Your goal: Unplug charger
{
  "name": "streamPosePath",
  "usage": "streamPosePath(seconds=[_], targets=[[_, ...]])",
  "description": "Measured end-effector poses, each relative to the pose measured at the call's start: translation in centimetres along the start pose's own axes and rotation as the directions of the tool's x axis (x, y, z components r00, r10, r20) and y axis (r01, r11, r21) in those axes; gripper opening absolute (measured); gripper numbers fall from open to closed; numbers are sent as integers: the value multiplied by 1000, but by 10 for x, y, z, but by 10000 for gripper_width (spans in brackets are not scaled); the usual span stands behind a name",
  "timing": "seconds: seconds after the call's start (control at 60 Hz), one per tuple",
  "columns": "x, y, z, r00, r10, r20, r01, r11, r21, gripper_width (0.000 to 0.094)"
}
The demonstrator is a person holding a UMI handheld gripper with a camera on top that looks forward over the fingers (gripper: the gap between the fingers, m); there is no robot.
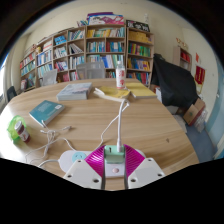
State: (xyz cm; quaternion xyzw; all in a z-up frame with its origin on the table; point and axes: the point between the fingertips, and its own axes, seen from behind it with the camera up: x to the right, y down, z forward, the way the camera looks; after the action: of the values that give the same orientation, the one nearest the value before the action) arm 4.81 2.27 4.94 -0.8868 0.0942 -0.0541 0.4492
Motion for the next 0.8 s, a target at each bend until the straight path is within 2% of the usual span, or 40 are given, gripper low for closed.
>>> streamPosePath(seconds=[0.1, 0.183, 0.267, 0.383, 0.517, 0.667, 0.8], targets=[[6, -59, -29, 993, -84, -84, 96, 985, 145, 249], [3, -88, -50, 993, -68, -95, 85, 980, 179, 247], [18, -98, -71, 988, -78, -131, 99, 982, 162, 247], [51, -71, -80, 981, -88, -173, 100, 993, 65, 249], [99, -14, -70, 979, -82, -187, 58, 990, -130, 267], [125, 34, -42, 989, -101, -110, 62, 949, -310, 273], [139, 61, -13, 992, -127, -15, 111, 916, -386, 296]])
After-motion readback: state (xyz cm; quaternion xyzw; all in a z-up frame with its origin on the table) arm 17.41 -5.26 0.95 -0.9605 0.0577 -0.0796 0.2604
